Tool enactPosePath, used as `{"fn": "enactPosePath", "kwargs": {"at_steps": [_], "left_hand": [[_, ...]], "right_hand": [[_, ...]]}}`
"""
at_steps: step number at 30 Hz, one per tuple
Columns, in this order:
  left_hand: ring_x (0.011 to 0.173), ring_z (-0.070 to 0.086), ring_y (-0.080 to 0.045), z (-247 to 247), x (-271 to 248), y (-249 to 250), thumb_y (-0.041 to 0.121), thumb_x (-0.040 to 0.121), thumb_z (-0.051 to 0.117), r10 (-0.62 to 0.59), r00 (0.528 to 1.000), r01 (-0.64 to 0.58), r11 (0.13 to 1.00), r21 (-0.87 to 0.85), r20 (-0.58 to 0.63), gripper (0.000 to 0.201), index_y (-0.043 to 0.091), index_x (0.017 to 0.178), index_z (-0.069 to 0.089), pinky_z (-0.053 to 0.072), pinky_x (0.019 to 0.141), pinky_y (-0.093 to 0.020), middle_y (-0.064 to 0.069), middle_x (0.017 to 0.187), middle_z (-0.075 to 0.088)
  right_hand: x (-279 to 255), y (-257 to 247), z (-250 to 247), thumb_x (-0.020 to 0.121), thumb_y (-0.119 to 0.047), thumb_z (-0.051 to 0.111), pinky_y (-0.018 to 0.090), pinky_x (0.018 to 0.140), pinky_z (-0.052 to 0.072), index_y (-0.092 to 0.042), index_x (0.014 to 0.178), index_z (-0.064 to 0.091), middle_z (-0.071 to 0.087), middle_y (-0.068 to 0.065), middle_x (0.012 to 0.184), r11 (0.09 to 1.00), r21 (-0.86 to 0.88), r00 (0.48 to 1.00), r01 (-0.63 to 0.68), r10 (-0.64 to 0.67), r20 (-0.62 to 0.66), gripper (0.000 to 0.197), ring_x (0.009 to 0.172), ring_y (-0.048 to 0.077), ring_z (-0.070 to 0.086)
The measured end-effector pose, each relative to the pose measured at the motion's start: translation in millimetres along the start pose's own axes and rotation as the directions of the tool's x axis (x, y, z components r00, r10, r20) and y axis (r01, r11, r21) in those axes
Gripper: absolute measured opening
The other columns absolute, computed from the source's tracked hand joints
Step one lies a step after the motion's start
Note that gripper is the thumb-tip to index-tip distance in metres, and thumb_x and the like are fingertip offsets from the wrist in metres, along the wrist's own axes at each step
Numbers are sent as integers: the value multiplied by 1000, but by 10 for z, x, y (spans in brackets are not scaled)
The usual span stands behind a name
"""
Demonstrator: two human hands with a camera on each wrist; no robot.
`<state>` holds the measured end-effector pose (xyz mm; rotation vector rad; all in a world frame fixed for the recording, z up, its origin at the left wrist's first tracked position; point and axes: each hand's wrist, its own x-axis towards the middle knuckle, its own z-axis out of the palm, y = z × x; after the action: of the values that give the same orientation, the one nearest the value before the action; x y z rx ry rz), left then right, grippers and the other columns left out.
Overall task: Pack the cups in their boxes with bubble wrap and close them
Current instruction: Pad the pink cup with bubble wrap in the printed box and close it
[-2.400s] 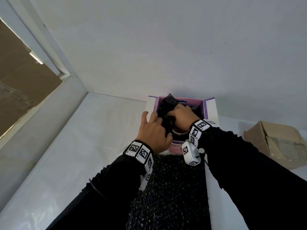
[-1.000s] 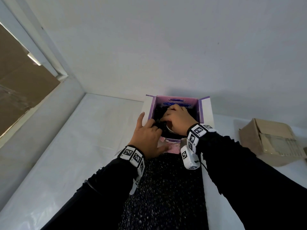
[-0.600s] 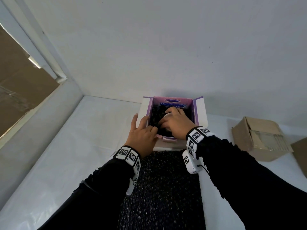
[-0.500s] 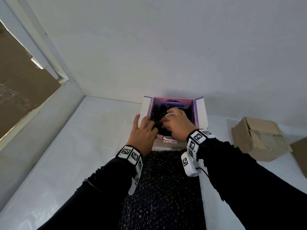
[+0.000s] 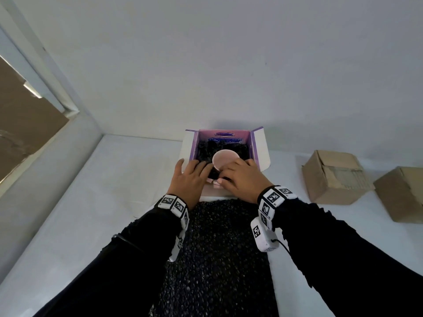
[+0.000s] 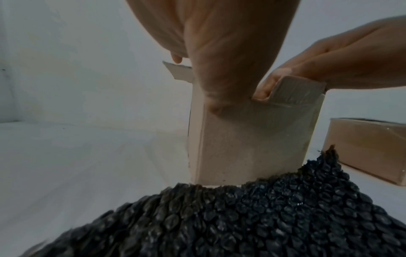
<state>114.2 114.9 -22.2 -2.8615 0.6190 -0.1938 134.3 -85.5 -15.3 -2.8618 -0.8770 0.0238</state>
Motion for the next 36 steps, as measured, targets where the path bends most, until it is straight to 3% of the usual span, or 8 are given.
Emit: {"fn": "enactPosePath", "kwargs": {"at_steps": [6, 13, 16, 21, 26, 31, 34, 36], "left_hand": [[131, 34, -22, -47, 90, 31, 11, 83, 48, -14, 996, 17, 999, -27, 84, 41, 21, 123, 52, 5, 108, -53, 4, 122, 59], [134, 39, -26, 102, -313, 253, 26, 73, 70, -50, 989, 26, 985, -170, -137, 65, 16, 134, 50, 31, 107, -46, -6, 144, 46], [140, 28, -32, 161, -623, 319, 30, 71, 65, -75, 988, 40, 969, -244, -136, 77, 18, 142, 39, 33, 106, -48, -10, 154, 28], [136, 29, -33, 317, -1000, 359, 49, 81, 61, -96, 953, 169, 956, -241, 286, 85, 28, 150, 16, 33, 106, -46, -8, 155, 19], [132, 36, -30, 437, -1186, 335, 52, 84, 62, -47, 883, 187, 948, -258, 466, 98, 22, 153, -2, 39, 102, -45, -5, 149, 31], [126, 37, -30, 339, -1135, 219, 64, 67, 67, -179, 938, 246, 947, -206, 295, 121, 21, 152, -7, 32, 103, -43, -7, 140, 42], [139, 24, -30, 226, -997, 60, 62, 59, 72, -240, 940, 303, 914, -271, 241, 125, 27, 152, -3, 14, 113, -49, -8, 147, 37], [130, 43, -25, 106, -880, -28, 54, 64, 71, -222, 942, 302, 888, -346, 251, 110, 27, 150, 8, 12, 113, -48, -4, 125, 59]], "right_hand": [[-352, 51, 77, 88, -33, 51, 37, 86, 38, -22, 106, 65, 64, -4, 106, 999, 40, 973, 6, 3, -229, 25, 105, 22, 52], [-762, -203, 246, 70, -18, 68, 38, 83, 44, -16, 95, 60, 52, 3, 122, 988, 103, 911, -115, 147, -386, 27, 110, 27, 45], [-939, -286, 476, 66, -20, 77, 40, 79, 47, -18, 91, 50, 43, 2, 113, 923, 235, 914, -304, 352, -202, 37, 101, 27, 48], [-1059, -431, 712, 67, -39, 84, 47, 102, 41, -24, 145, 25, 18, 11, 149, 717, 236, 753, -656, 605, 258, 100, 130, 36, 32], [-974, -495, 671, 60, -21, 89, 48, 97, 47, -26, 151, -7, 39, 16, 135, 622, 304, 690, -722, 613, 384, 133, 117, 36, 53], [-918, -591, 562, 83, -24, 72, 34, 92, 46, -10, 124, 56, 63, 13, 122, 752, 314, 793, -579, 430, 432, 46, 112, 29, 58], [-849, -663, 353, 85, -24, 71, 29, 93, 43, -14, 119, 63, 65, 8, 120, 702, 513, 865, -494, 333, 376, 37, 113, 24, 58], [-802, -669, 172, 80, -35, 74, 31, 96, 43, -22, 120, 63, 66, 6, 118, 693, 554, 887, -462, 347, 305, 43, 113, 23, 58]]}}
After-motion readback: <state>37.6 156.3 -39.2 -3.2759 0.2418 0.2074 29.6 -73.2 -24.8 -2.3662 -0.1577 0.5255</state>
